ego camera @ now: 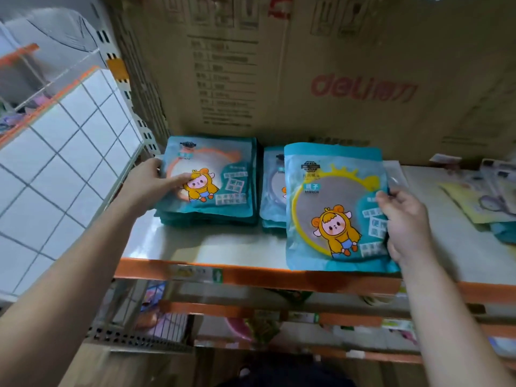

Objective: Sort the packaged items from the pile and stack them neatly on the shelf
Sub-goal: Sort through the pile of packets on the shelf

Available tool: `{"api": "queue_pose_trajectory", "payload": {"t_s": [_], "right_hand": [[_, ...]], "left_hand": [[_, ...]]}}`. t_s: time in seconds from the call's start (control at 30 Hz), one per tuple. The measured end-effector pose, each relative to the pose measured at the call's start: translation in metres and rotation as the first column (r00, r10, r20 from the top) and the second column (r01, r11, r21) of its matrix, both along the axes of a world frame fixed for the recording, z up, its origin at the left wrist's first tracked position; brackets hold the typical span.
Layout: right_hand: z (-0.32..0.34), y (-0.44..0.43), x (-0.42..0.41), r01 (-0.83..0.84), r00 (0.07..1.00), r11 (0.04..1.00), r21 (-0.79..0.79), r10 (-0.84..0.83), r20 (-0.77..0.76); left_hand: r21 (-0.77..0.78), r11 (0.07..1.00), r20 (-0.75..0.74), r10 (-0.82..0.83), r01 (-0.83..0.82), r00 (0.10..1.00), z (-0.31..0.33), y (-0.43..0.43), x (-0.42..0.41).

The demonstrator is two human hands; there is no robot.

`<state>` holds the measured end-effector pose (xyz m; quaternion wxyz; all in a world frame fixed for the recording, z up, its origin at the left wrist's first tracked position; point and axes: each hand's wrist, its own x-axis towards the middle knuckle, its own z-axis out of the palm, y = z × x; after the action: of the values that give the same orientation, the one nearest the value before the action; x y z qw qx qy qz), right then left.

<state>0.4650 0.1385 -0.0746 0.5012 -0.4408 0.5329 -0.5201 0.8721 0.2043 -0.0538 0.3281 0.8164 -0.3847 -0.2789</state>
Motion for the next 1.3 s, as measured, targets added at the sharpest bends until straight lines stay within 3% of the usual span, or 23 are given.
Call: {"api": "queue_pose_trajectory", "payload": {"t_s": [0.1, 0.3, 0.47, 0.7, 0.83, 0.97, 1.13, 1.3], "right_hand": [[0.000, 0.001, 0.003, 0.006, 1.000, 1.000, -0.009, -0.006, -0.004], [0.000, 0.003, 0.004, 0.040, 0.999, 0.999, -0.009, -0.041, -0.006], [0.001, 0.003, 0.005, 0.042, 0.999, 0.999, -0.006, -0.042, -0.002], [-0.004, -0.001, 0.007, 0.031, 1.000, 0.999, 0.006, -0.031, -0.003], [-0.008, -0.006, 0.011, 0.040, 0.999, 0.999, 0.029, -0.040, 0.003], [-0.006, -0.012, 0.017, 0.037, 0.999, 0.998, 0.047, -0.037, 0.010], [0.004, -0.038, 0.029, 0.016, 1.000, 0.997, 0.079, -0.017, 0.015], [0.014, -0.061, 0.044, -0.133, 0.989, 0.982, 0.132, 0.140, -0.046]], "left_hand": [[0.026, 0.999, 0.095, -0.041, 0.038, 0.995, -0.004, 0.004, -0.004], [-0.269, 0.963, 0.162, 0.022, 0.023, 0.987, -0.023, 0.011, -0.008], [-0.157, 0.984, 0.195, 0.115, -0.085, 0.974, -0.034, 0.003, -0.004], [-0.088, 0.990, 0.478, 0.140, -0.111, 0.867, -0.034, -0.008, -0.004], [-0.090, 0.992, 0.470, 0.123, -0.091, 0.874, -0.036, -0.011, -0.004], [-0.117, 0.993, 0.536, 0.073, -0.011, 0.841, -0.034, -0.004, -0.009], [-0.382, 0.893, 0.709, 0.119, 0.237, 0.695, -0.042, 0.025, -0.047], [-0.339, 0.878, 0.733, 0.022, 0.337, 0.679, -0.069, 0.048, -0.106]]}}
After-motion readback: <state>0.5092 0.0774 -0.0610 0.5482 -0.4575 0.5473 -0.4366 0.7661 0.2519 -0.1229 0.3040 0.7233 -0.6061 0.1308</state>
